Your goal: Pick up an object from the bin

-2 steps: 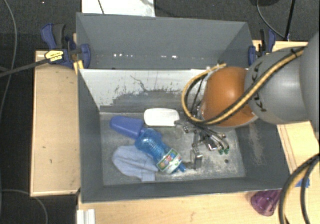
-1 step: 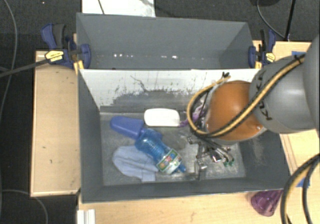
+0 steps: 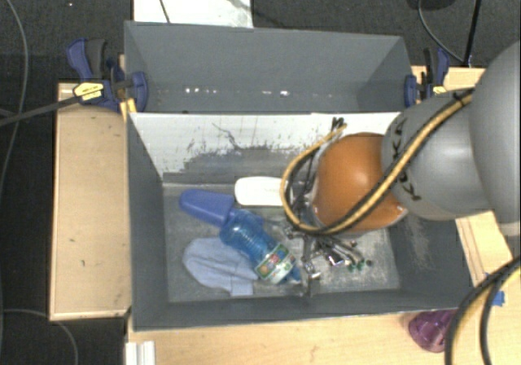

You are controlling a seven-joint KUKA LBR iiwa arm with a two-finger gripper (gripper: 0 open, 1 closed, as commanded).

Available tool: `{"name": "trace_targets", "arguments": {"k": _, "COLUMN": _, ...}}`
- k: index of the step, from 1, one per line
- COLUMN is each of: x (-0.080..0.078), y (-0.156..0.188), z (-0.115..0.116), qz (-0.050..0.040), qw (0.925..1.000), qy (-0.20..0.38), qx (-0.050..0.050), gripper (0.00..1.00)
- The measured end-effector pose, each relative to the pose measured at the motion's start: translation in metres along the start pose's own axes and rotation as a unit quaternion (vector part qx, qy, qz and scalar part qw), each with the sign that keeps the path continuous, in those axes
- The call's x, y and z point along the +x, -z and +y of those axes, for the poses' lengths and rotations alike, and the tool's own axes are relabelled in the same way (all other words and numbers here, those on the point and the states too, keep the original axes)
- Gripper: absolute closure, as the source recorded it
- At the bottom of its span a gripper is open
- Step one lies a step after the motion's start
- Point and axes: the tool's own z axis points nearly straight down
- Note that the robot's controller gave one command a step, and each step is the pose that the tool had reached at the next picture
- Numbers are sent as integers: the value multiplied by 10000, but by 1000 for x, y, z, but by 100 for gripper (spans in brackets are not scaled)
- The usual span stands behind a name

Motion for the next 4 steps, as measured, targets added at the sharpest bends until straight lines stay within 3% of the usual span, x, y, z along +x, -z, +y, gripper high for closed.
{"name": "trace_targets", "arguments": {"k": 1, "x": 7, "y": -1, "z": 17, "qz": -39, "qw": 9977, "qy": 678, "qx": 1, "gripper": 100}}
{"name": "trace_targets", "arguments": {"k": 3, "x": 1, "y": -2, "z": 18, "qz": -39, "qw": 9973, "qy": 729, "qx": 0, "gripper": 100}}
{"name": "trace_targets", "arguments": {"k": 4, "x": -20, "y": -2, "z": 14, "qz": -39, "qw": 9967, "qy": 812, "qx": -1, "gripper": 100}}
